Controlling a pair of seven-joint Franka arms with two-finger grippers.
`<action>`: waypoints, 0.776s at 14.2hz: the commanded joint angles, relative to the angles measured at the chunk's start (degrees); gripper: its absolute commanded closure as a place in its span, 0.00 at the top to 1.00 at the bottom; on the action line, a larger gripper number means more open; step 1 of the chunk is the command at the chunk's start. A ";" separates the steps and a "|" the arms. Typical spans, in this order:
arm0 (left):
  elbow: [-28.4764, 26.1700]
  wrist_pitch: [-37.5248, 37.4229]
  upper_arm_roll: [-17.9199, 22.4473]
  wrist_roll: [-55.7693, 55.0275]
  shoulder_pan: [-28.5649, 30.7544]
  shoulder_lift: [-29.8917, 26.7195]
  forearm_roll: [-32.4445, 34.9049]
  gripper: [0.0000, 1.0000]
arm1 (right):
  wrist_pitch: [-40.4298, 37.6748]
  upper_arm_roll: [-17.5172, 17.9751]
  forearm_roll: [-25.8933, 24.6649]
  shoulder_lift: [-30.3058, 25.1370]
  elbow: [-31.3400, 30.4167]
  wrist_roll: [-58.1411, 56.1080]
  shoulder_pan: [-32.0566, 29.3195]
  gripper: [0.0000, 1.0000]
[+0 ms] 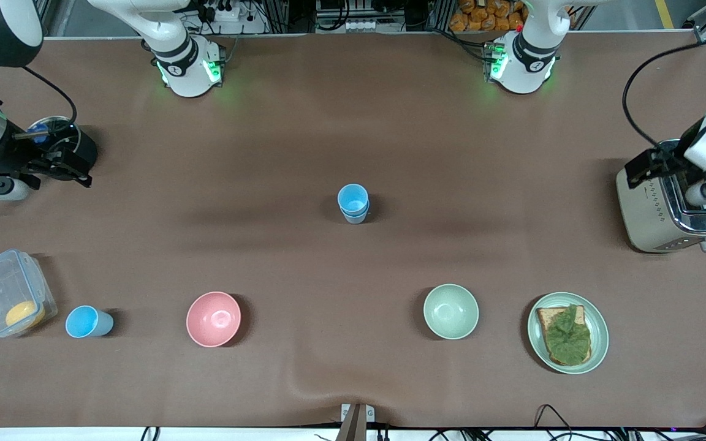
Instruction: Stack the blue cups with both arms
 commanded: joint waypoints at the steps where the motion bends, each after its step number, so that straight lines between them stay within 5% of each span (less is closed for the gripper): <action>1: -2.86 1.49 1.89 2.58 -1.05 -2.74 -2.22 1.00 | -0.82 0.87 0.87 -0.86 -0.43 0.56 -1.35 1.00; 11: 3.73 -4.84 5.50 6.20 -3.85 -1.77 -2.31 1.00 | -0.91 0.87 0.87 -0.86 -0.43 0.56 -1.27 1.00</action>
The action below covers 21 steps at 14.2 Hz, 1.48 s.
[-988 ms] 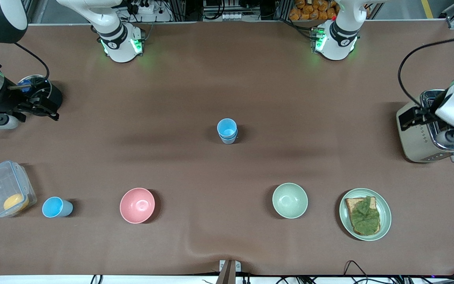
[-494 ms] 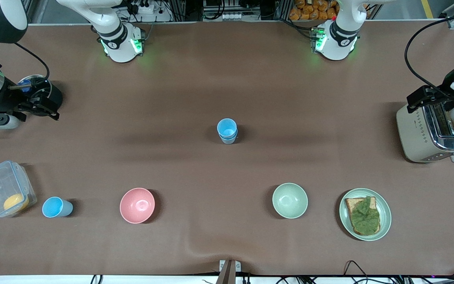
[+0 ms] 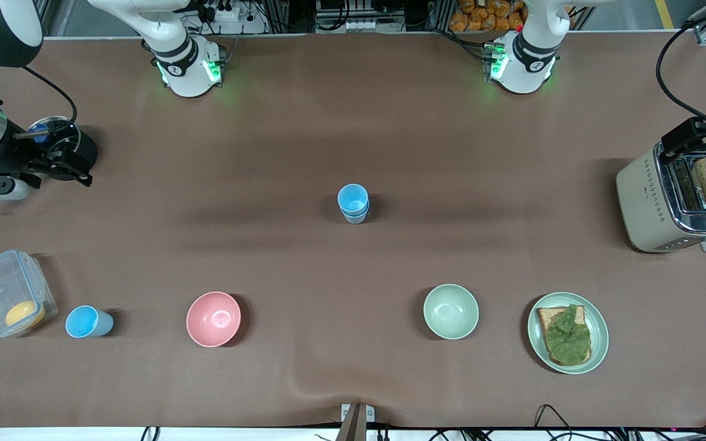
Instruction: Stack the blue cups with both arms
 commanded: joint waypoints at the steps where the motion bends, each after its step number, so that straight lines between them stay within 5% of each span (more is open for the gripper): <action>1: 0.90 -1.37 0.86 -1.72 -2.73 0.17 -1.17 1.00 | -0.50 0.87 0.87 -0.86 -0.43 0.54 -1.26 1.00; 21: 0.99 -1.73 1.04 -5.51 -2.82 0.00 -4.51 1.00 | -0.85 0.87 0.87 -0.86 -0.34 0.54 -1.35 1.00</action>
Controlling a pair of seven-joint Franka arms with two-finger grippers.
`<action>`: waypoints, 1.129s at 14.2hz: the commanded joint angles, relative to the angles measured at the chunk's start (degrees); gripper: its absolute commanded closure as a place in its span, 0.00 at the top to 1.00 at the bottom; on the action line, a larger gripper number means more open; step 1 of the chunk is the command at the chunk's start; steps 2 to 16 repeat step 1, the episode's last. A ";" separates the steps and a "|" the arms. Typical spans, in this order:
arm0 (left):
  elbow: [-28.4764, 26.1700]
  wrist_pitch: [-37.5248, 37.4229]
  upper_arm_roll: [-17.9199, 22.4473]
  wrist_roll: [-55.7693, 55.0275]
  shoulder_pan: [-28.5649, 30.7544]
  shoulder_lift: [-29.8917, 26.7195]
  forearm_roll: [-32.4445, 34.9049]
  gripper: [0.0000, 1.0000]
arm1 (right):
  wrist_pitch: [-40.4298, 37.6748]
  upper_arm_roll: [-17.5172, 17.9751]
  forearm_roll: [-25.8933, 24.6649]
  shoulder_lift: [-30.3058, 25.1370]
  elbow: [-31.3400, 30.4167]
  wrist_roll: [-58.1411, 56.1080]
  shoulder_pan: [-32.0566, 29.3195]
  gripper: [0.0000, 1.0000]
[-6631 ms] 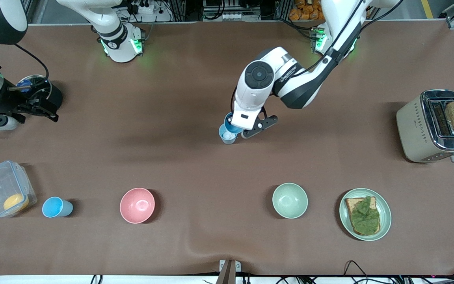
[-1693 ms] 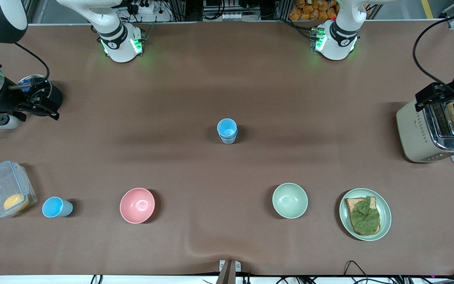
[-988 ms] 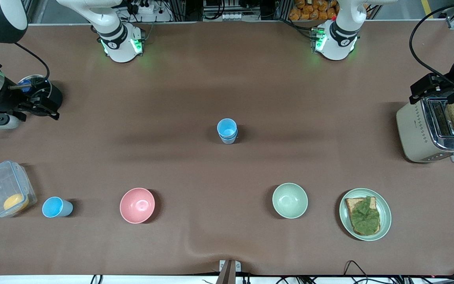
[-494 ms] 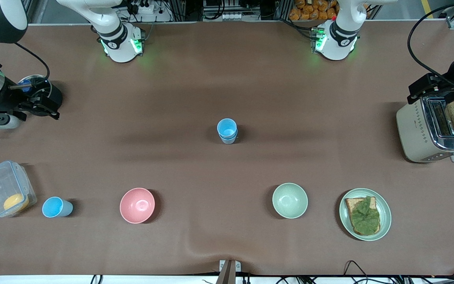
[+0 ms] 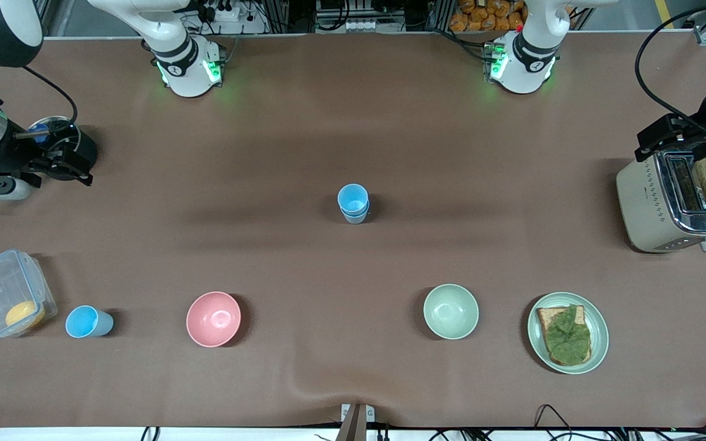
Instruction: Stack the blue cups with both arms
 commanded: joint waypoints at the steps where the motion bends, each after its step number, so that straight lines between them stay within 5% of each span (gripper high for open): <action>1: 0.79 -0.76 0.39 -0.72 0.01 -0.04 -1.18 1.00 | -0.32 0.78 0.85 -0.86 -0.43 0.51 -1.35 1.00; 16: 0.79 -0.76 0.39 -0.72 0.01 -0.04 -1.18 1.00 | -0.32 0.78 0.85 -0.86 -0.43 0.51 -1.35 1.00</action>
